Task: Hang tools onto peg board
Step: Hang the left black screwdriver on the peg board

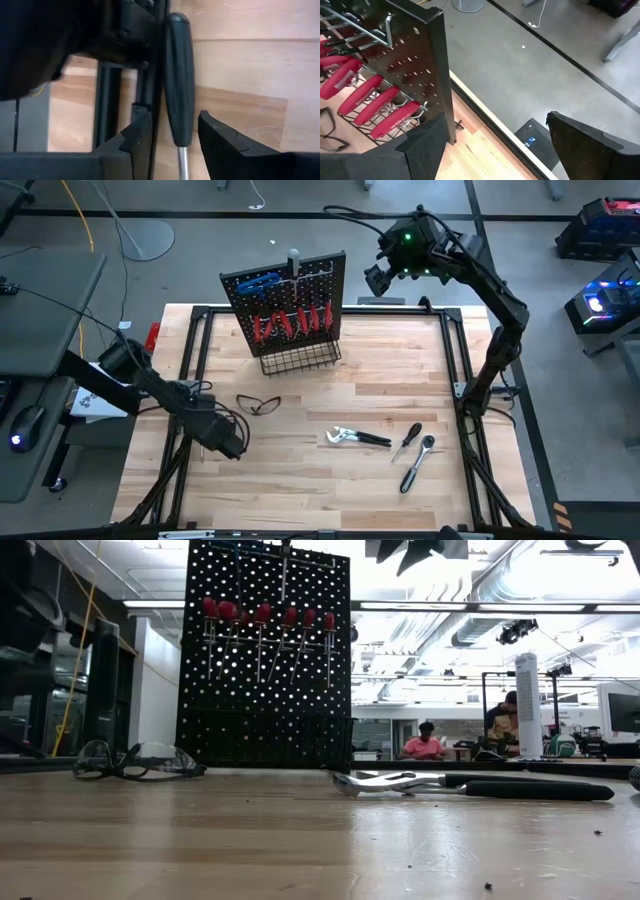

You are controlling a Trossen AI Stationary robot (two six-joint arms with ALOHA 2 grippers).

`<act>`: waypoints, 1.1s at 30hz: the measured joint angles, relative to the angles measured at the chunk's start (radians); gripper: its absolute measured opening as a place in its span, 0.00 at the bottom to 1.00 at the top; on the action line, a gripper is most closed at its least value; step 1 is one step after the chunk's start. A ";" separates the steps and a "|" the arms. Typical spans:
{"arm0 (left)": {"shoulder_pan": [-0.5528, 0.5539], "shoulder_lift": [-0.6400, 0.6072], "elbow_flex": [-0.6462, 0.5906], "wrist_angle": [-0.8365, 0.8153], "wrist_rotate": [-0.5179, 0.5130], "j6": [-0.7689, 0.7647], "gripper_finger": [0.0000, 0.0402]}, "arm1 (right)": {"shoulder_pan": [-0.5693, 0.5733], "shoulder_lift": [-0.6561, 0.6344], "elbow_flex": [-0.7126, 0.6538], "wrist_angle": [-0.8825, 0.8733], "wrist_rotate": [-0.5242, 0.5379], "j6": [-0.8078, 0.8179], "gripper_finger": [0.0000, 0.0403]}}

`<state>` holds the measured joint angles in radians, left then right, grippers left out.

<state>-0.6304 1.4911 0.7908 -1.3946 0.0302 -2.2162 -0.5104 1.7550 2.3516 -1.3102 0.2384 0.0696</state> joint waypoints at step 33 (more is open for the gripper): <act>-0.006 0.033 -0.218 0.308 0.000 -0.019 0.34 | -0.019 0.001 0.000 -0.021 -0.045 0.088 0.81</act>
<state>-0.6363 1.5242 0.5733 -1.0870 0.0298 -2.2350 -0.5297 1.7561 2.3516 -1.3309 0.1930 0.1580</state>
